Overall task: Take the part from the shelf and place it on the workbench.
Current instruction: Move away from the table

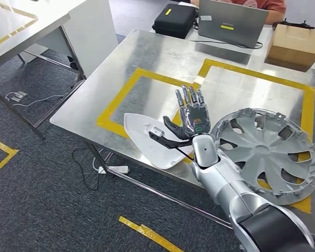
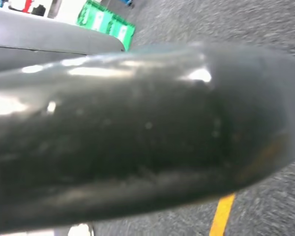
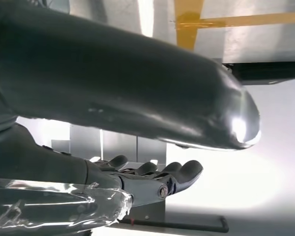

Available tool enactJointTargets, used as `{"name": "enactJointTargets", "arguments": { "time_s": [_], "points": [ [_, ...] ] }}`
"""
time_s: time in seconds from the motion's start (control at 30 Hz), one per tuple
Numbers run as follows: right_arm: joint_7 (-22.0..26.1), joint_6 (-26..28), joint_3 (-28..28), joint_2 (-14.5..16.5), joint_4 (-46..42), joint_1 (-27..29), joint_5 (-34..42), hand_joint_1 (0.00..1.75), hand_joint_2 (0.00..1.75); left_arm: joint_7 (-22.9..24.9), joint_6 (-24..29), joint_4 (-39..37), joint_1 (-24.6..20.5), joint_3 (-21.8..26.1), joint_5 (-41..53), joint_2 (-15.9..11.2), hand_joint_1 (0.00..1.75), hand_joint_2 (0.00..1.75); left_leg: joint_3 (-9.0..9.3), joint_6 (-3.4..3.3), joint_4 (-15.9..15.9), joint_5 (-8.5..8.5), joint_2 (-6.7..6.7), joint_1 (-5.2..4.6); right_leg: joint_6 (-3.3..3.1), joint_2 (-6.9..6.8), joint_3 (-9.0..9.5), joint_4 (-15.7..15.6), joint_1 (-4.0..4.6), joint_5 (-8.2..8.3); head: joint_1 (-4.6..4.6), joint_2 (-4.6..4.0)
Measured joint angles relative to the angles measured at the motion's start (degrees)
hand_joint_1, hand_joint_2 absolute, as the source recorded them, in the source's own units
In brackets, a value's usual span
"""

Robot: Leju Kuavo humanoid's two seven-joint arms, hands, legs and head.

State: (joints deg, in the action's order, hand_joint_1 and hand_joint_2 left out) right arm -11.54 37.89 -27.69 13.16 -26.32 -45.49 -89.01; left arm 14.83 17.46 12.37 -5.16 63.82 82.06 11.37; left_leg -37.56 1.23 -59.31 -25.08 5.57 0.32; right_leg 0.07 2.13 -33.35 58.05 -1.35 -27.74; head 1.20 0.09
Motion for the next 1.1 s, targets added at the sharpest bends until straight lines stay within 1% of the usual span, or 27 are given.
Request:
{"name": "enactJointTargets", "arguments": {
  "time_s": [0.07, 0.1, 0.13, 0.17, 0.2, 0.23, 0.3, 0.33, 0.37, 0.43, 0.47, 0.5, 0.53, 0.57, 0.63, 0.67, 0.7, 0.73, 0.77, 0.8, 0.83, 0.9, 0.93, 0.97, 1.0, 1.03, 1.1],
  "points": [
    [-0.1, -0.1, 0.0, 0.1, 0.0, 0.0, -0.1, 0.00, 0.00, 0.0, 0.0, 0.0, -0.2, 0.0, 0.0, 0.0, 0.00, 0.00, -3.08, 0.48, -6.4, -3.18, -3.60, -0.06, -0.63, -1.57, 0.31, -0.1, 0.09, -0.16, 0.34, 0.00],
    [-0.2, -0.1, 0.0, 0.1, 0.1, 0.0, -0.1, 0.00, 0.00, 0.0, 0.0, 0.0, -0.3, 0.0, 0.0, 0.0, 0.00, 0.00, -5.05, 0.64, -10.2, -4.71, -4.55, 0.05, -0.77, -2.42, 0.40, -0.1, 0.19, -0.27, 0.39, 0.00],
    [-0.3, -0.2, 0.0, 0.1, 0.2, 0.1, -0.2, 0.00, 0.00, 0.0, 0.0, 0.0, -0.3, 0.0, 0.0, 0.0, 0.00, 0.00, -6.53, 0.74, -13.1, -5.51, -5.00, 0.15, -0.85, -3.27, 0.48, -0.1, 0.27, -0.40, 0.38, 0.00],
    [-0.4, -0.2, -0.1, 0.1, 0.2, 0.1, -0.2, 0.00, 0.00, 0.0, 0.0, 0.0, -0.2, 0.0, 0.0, 0.0, 0.00, 0.00, -7.03, 0.75, -14.0, -5.26, -5.19, 0.20, -0.86, -4.07, 0.58, -0.1, 0.31, -0.55, 0.41, 0.00],
    [-0.6, -0.2, -0.1, 0.1, 0.2, 0.1, -0.2, 0.00, 0.00, 0.1, 0.0, 0.0, -0.2, 0.0, 0.0, 0.0, 0.00, 0.00, -6.37, 0.67, -12.8, -4.02, -5.37, 0.23, -0.82, -4.83, 0.75, -0.1, 0.34, -0.70, 0.42, 0.00],
    [-0.6, -0.3, -0.2, 0.1, 0.2, 0.1, -0.3, 0.00, 0.00, 0.1, 0.0, 0.0, -0.1, 0.0, 0.0, 0.0, 0.00, 0.00, -4.67, 0.46, -9.6, -2.13, -5.83, 0.18, -0.74, -5.54, 1.00, -0.1, 0.38, -0.90, 0.40, 0.00],
    [-0.7, -0.3, -0.2, 0.1, 0.2, 0.0, -0.3, 0.00, 0.00, 0.1, 0.0, 0.0, -0.2, 0.0, 0.0, -0.1, 0.00, 0.00, -0.58, -0.29, -2.2, 0.68, -8.74, -0.41, -0.34, -6.81, 1.51, -0.1, 0.66, -1.40, 0.43, 0.00],
    [-0.7, -0.3, -0.2, 0.1, 0.3, 0.0, -0.3, 0.00, 0.00, 0.1, 0.0, 0.0, -0.3, 0.0, 0.0, -0.1, 0.00, 0.00, 0.66, -0.66, 0.2, 1.15, -10.02, -0.76, -0.07, -7.45, 1.70, 0.0, 0.89, -1.65, 0.41, 0.00],
    [-0.8, -0.3, -0.3, 0.1, 0.3, -0.1, -0.3, 0.00, 0.00, 0.1, 0.0, 0.0, -0.4, 0.0, 0.0, -0.1, 0.00, 0.00, 1.18, -0.98, 1.3, 1.05, -10.75, -1.06, 0.22, -8.13, 1.86, -0.1, 1.11, -1.85, 0.39, 0.00],
    [-0.9, -0.3, -0.5, 0.1, 0.3, -0.1, -0.3, 0.00, 0.00, 0.1, 0.0, 0.0, -0.4, 0.0, 0.0, -0.1, 0.00, 0.00, 1.19, -1.44, 1.7, 0.93, -9.61, -1.06, 0.77, -9.39, 2.19, -0.3, 1.30, -2.21, 0.33, 0.00],
    [-0.9, -0.2, -0.6, 0.2, 0.3, -0.1, -0.3, 0.00, 0.00, 0.1, 0.0, 0.0, -0.3, 0.0, 0.0, -0.1, 0.00, 0.00, 1.28, -1.70, 1.9, 1.00, -8.84, -0.90, 1.04, -8.84, 2.18, -0.1, 1.20, -2.67, 0.27, 0.00],
    [-0.9, -0.2, -0.7, 0.2, 0.3, -0.1, -0.3, 0.00, 0.00, 0.1, 0.0, 0.0, -0.3, 0.0, 0.0, -0.1, 0.00, 0.00, 1.41, -2.00, 2.0, 1.10, -8.12, -0.72, 1.25, -7.55, 1.74, 1.1, 1.06, -3.53, 0.20, 0.00],
    [-0.9, -0.2, -0.7, 0.2, 0.3, -0.1, -0.3, 0.00, 0.00, 0.1, 0.0, 0.0, -0.3, 0.0, 0.0, -0.1, 0.00, 0.00, 1.55, -2.28, 2.2, 1.18, -7.41, -0.55, 1.43, -5.80, 0.72, 3.3, 0.89, -4.80, 0.09, 0.00],
    [-0.9, -0.2, -0.8, 0.2, 0.3, -0.1, -0.3, 0.00, 0.00, 0.1, 0.0, 0.0, -0.4, 0.0, 0.0, -0.1, 0.00, 0.00, 1.56, -2.50, 2.2, 1.18, -6.62, -0.51, 1.51, -3.95, -1.07, 6.9, 0.78, -6.48, -0.01, 0.00],
    [-1.0, -0.3, -0.8, -0.1, 0.5, 0.3, -0.3, 0.00, 0.00, 0.1, 0.0, 0.0, -0.5, 0.0, 0.0, 0.0, 0.00, 0.00, 1.59, -2.74, 2.2, 1.16, -4.83, -0.53, 1.65, -2.44, -5.41, 14.7, 0.75, -9.20, -0.17, 0.00],
    [-1.0, -0.3, -0.9, -0.2, 0.6, 0.5, -0.3, 0.00, 0.00, 0.1, 0.0, 0.0, -0.4, 0.0, 0.0, 0.1, 0.00, 0.00, 1.62, -2.77, 2.2, 1.15, -3.84, -0.54, 1.69, -2.21, -6.97, 16.8, 0.76, -9.33, -0.21, 0.00],
    [-1.0, -0.3, -0.9, -0.2, 0.6, 0.7, -0.3, 0.00, 0.00, 0.1, 0.0, 0.0, -0.4, 0.0, 0.0, 0.1, 0.00, 0.00, 1.67, -2.76, 2.2, 1.14, -2.91, -0.54, 1.68, -2.15, -7.40, 16.5, 0.75, -8.16, -0.25, 0.00],
    [-1.0, -0.3, -1.0, -0.2, 0.6, 0.7, -0.3, 0.00, 0.00, 0.1, 0.0, 0.0, -0.3, 0.0, 0.0, 0.0, 0.00, 0.00, 1.74, -2.73, 2.2, 1.13, -2.03, -0.54, 1.61, -2.03, -6.75, 14.0, 0.71, -6.04, -0.24, 0.00],
    [-1.0, -0.2, -1.0, -0.2, 0.6, 0.7, -0.3, 0.00, 0.00, 0.1, 0.0, 0.0, -0.3, 0.0, -0.1, 0.0, 0.00, 0.00, 1.80, -2.66, 2.1, 1.10, -1.20, -0.52, 1.54, -1.50, -5.32, 10.1, 0.62, -3.44, -0.24, 0.00],
    [-1.0, -0.2, -1.1, -0.2, 0.6, 0.7, -0.3, 0.00, 0.00, 0.2, -0.1, 0.0, -0.2, 0.0, -0.1, 0.1, 0.00, 0.00, 1.84, -2.52, 2.1, 1.07, -0.48, -0.47, 1.42, -0.18, -3.69, 6.2, 0.45, -1.47, -0.22, 0.00],
    [-1.1, -0.2, -1.2, -0.2, 0.6, 0.6, -0.3, 0.00, 0.00, 0.2, -0.1, 0.0, -0.3, 0.0, -0.2, 0.1, 0.00, 0.00, 1.72, -2.25, 1.9, 1.05, 0.21, -0.43, 1.32, 1.47, -2.28, 3.1, 0.23, -0.23, -0.20, 0.00],
    [-1.3, -0.2, -1.5, -0.2, 0.7, 0.8, -0.3, 0.00, 0.00, 0.2, -0.2, 0.0, -0.3, 0.0, -0.3, 0.1, 0.00, 0.00, 1.27, -1.48, 1.8, 1.23, 1.49, -0.10, 1.05, 3.66, -0.98, 0.7, 0.15, 0.21, -0.17, 0.00],
    [-1.4, -0.2, -1.7, -0.2, 0.7, 0.8, -0.3, 0.00, 0.00, 0.2, -0.2, 0.0, -0.3, 0.0, -0.3, 0.1, 0.00, 0.00, 1.03, -1.03, 1.8, 1.36, 2.18, 0.07, 0.84, 3.53, -0.79, 0.5, 0.26, 0.26, -0.19, 0.00],
    [-1.6, -0.2, -1.9, -0.2, 0.7, 0.9, -0.3, 0.00, 0.00, 0.2, -0.2, 0.0, -0.2, 0.0, -0.3, 0.1, 0.00, 0.00, 0.94, -0.67, 1.9, 1.44, 2.46, 0.22, 0.51, 2.84, -0.66, 0.4, 0.34, 0.36, -0.20, 0.00],
    [-1.7, -0.2, -2.2, -0.1, 0.7, 0.9, -0.3, 0.00, 0.00, 0.2, -0.2, 0.0, -0.1, 0.0, -0.3, 0.1, 0.00, 0.00, 0.80, -0.36, 1.6, 1.18, 1.63, 0.13, 0.12, 2.15, -0.48, 0.3, 0.31, 0.43, -0.08, 0.00],
    [-1.7, -0.2, -2.4, 0.1, 0.7, 0.8, -0.4, 0.00, 0.00, 0.2, -0.2, 0.0, -0.1, 0.0, -0.3, 0.0, 0.00, 0.00, 0.33, -0.08, 0.7, 0.49, 0.23, 0.01, -0.27, 1.41, -0.30, 0.1, 0.24, 0.48, 0.16, 0.00],
    [-1.8, -0.2, -2.7, 0.1, 0.8, 0.8, -0.4, 0.00, 0.00, 0.2, -0.2, 0.0, -0.2, 0.0, -0.3, 0.0, 0.00, 0.00, -2.57, 0.37, -5.2, -2.68, -3.49, -0.14, -0.85, -0.34, -0.02, 0.0, 0.25, 0.38, 0.60, 0.00]
  ]
}}
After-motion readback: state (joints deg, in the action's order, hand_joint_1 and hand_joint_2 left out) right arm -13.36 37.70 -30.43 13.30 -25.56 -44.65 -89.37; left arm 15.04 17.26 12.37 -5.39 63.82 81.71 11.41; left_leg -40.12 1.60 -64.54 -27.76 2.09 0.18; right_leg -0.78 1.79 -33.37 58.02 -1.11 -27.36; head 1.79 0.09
